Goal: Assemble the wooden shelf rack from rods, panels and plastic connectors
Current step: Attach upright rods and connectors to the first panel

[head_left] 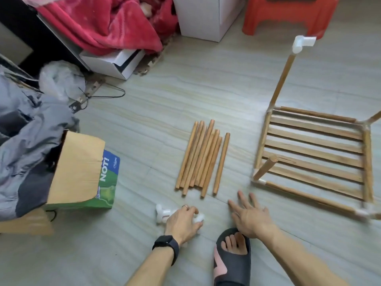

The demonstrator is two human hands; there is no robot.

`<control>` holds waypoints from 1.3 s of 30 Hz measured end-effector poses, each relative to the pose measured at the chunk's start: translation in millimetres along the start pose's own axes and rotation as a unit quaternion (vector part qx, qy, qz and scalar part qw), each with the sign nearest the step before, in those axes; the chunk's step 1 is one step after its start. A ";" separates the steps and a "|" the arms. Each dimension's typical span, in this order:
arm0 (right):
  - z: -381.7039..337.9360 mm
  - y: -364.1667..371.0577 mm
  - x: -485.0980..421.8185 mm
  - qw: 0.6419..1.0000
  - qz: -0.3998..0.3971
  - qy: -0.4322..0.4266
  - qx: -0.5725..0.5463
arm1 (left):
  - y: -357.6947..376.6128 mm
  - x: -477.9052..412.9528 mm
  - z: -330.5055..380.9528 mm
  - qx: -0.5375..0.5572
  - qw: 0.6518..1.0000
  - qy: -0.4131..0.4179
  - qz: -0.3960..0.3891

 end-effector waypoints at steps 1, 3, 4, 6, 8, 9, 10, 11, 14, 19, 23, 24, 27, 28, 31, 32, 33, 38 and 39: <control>0.6 2.7 -2.8 1.000 0.000 -0.001 -0.006 | 3.0 -3.1 -2.3 0.028 0.999 -0.017 -0.003; 0.0 0.1 -6.0 1.000 -0.008 -0.005 -0.028 | 7.5 -8.0 -4.4 0.062 0.997 -0.037 -0.009; -0.6 -4.3 -6.4 0.999 -0.014 -0.008 -0.033 | 7.9 -9.8 -4.9 0.083 0.995 -0.050 -0.012; -1.9 -16.2 -3.3 0.999 -0.028 -0.010 -0.040 | 1.9 -11.0 -5.7 0.164 0.983 -0.086 -0.010; -5.3 -30.4 6.6 0.994 -0.034 -0.007 -0.101 | -7.8 -11.0 -2.5 0.333 0.936 -0.115 -0.018; -7.8 -36.6 12.9 0.986 -0.030 -0.006 -0.165 | -14.3 -9.3 3.3 0.421 0.898 -0.119 -0.033; -12.3 -44.3 19.8 0.971 -0.016 -0.013 -0.238 | -23.2 -6.7 10.6 0.492 0.861 -0.115 -0.049; -18.6 -53.8 28.0 0.952 0.005 -0.030 -0.304 | -34.1 -3.6 19.2 0.541 0.832 -0.106 -0.060; -37.3 -82.7 57.2 0.907 0.066 -0.086 -0.407 | -67.5 7.1 45.7 0.629 0.772 -0.066 -0.060; -50.1 -118.6 108.8 0.871 0.197 -0.115 -0.436 | -99.6 32.1 87.7 0.677 0.732 -0.021 -0.076; -42.1 -161.7 156.7 0.851 0.276 -0.142 -0.424 | -149.8 51.9 110.8 0.632 0.772 0.049 -0.050; -37.9 -174.0 168.5 0.837 0.288 -0.151 -0.441 | -164.5 56.6 117.9 0.629 0.773 0.069 -0.046; -20.6 -207.4 198.8 0.761 0.314 -0.163 -0.543 | -204.6 71.1 141.8 0.607 0.785 0.116 -0.033; -15.6 -215.4 206.9 0.741 0.319 -0.158 -0.569 | -213.7 75.0 149.9 0.599 0.790 0.128 -0.033; -4.2 -229.7 226.6 0.720 0.331 -0.132 -0.595 | -231.1 84.7 174.6 0.611 0.780 0.130 -0.041; -3.0 -233.7 232.2 0.727 0.320 -0.131 -0.593 | -233.9 87.1 182.4 0.630 0.766 0.120 -0.046; -3.2 -238.6 237.8 0.740 0.298 -0.136 -0.588 | -236.7 89.7 190.4 0.649 0.751 0.111 -0.050; 8.2 -286.2 282.9 0.813 0.293 -0.145 -0.481 | -257.3 99.6 230.8 0.661 0.739 0.109 -0.063; 14.2 -293.9 290.9 0.819 0.312 -0.138 -0.460 | -263.5 101.2 238.8 0.650 0.749 0.114 -0.058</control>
Point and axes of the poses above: each hand's wrist, its own x-axis away from the middle knuckle, its own y-axis out of the palm, z = x × y, the point moved 8 cm from there along -x, towards the middle knuckle, and after that the axes turned 1 degree about -z, right-handed, at the moved point
